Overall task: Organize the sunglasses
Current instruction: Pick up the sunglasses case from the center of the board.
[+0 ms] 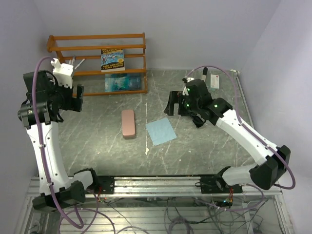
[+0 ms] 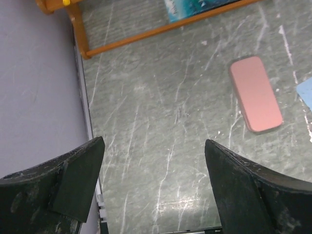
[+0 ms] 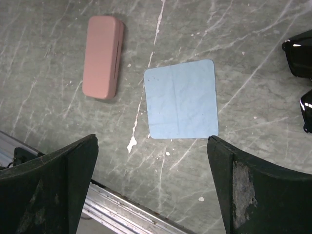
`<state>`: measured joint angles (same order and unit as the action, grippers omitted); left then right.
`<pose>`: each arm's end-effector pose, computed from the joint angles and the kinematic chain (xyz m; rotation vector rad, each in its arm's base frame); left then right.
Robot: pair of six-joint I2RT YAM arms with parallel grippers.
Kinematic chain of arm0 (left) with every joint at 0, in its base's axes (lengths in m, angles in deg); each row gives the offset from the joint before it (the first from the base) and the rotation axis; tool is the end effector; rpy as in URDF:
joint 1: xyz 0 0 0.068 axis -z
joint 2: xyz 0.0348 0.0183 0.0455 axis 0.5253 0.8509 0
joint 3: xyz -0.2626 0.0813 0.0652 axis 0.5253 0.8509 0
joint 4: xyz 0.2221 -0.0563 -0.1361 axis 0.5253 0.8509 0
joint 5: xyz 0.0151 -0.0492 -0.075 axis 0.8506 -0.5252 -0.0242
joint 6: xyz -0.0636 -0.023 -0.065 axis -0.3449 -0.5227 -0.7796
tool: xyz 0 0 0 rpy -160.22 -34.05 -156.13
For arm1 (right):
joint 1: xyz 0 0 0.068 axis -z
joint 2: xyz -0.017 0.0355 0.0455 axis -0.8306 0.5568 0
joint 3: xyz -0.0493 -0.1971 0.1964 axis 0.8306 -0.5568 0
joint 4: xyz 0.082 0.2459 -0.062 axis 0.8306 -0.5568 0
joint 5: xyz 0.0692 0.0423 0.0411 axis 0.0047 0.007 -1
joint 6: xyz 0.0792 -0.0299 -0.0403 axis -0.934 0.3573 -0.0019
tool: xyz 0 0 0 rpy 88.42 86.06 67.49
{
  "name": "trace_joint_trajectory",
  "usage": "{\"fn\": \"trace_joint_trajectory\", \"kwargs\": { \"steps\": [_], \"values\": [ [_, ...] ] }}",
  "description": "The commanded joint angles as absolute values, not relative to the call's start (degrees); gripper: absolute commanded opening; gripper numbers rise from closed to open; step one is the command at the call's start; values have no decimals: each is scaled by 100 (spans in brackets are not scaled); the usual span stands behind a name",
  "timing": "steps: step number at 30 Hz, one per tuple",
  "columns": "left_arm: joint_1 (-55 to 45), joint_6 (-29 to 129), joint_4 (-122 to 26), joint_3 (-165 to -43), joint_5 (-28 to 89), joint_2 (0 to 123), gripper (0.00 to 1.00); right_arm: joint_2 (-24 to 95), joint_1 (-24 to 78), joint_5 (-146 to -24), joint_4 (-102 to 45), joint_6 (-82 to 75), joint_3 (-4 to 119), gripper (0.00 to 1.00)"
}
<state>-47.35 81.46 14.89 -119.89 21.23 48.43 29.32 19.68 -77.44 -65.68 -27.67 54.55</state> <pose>0.2166 0.0342 0.4315 0.2584 2.1310 0.0313 0.2599 0.1928 0.3269 -0.1128 2.3447 0.6154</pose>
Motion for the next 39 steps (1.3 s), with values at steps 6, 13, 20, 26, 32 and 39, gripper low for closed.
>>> {"fn": "trace_joint_trajectory", "kwargs": {
  "steps": [6,13,20,26,32,39],
  "values": [
    [-4734,8367,1576,-11698,2936,5109,90,4479,1196,-7032,-7012,-2542,6767,88],
    [-4749,8409,1231,-11334,3674,4825,97,6403,577,-6633,-7442,-2341,8454,87],
    [-4795,8461,1368,-10972,3897,4794,93,7806,515,-6595,-7692,-2166,9730,88],
    [-4803,8428,1352,-10558,3664,4682,92,8839,290,-6753,-8019,-2161,10851,88],
    [-4798,8404,1413,-10462,3600,4697,91,9314,189,-6810,-7841,-2406,11056,88],
    [-4799,8447,1430,-10323,3518,4583,90,9520,62,-6992,-7554,-2588,10970,89]
  ]
}}
